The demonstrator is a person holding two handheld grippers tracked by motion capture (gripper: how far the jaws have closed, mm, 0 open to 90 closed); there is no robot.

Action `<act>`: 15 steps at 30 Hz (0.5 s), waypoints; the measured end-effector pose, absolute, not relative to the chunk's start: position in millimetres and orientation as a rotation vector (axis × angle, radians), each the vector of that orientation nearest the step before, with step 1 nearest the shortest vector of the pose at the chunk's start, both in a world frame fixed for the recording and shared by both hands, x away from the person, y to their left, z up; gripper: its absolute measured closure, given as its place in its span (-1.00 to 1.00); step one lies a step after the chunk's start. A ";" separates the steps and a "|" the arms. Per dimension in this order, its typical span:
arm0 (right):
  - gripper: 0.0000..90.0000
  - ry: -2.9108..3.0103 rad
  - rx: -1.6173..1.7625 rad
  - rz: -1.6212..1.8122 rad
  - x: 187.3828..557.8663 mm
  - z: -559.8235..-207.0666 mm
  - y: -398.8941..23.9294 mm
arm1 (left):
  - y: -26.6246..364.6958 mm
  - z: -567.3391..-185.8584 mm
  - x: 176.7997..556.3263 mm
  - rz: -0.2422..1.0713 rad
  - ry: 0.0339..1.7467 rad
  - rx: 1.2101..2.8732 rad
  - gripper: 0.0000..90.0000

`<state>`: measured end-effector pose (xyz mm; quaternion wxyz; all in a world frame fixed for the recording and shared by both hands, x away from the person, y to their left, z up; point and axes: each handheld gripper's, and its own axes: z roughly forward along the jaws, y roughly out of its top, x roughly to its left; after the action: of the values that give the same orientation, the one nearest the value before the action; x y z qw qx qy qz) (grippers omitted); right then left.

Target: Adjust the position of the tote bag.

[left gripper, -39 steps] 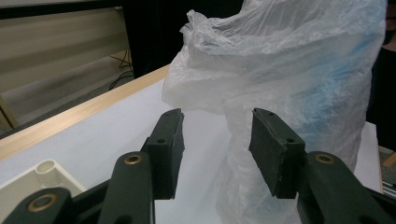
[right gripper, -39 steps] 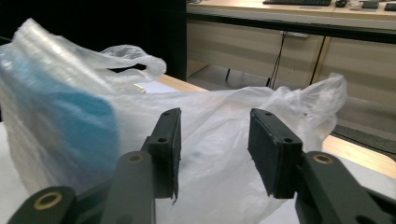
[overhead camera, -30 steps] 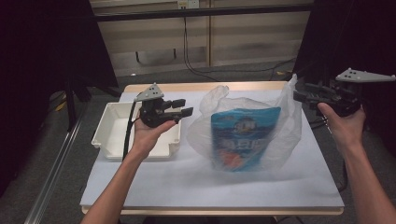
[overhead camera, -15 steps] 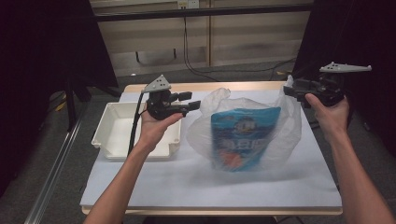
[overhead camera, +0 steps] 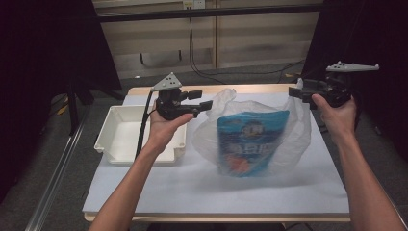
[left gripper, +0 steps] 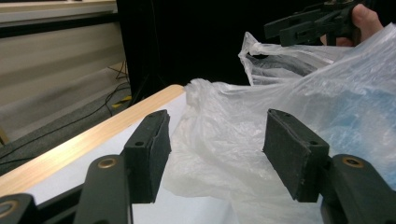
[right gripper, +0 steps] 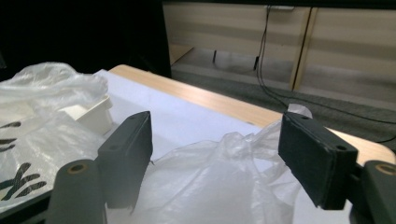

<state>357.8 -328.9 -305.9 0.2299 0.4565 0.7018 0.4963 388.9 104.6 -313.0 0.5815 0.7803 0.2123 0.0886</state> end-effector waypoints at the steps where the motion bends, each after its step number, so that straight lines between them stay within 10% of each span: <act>1: -0.42 1.942 1.259 1.369 358.3 -307.7 -327.4 | 103.4 -313.7 388.9 0.204 0.498 1.819 -0.13; 15: 1.00 2.092 1.196 1.446 356.7 -321.4 -322.7 | 100.7 -314.6 389.9 0.192 0.508 1.818 -0.21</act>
<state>356.7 -322.7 -321.4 0.1647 0.4198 0.7342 0.5076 389.9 100.7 -314.6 0.5826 0.7788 0.2174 0.0824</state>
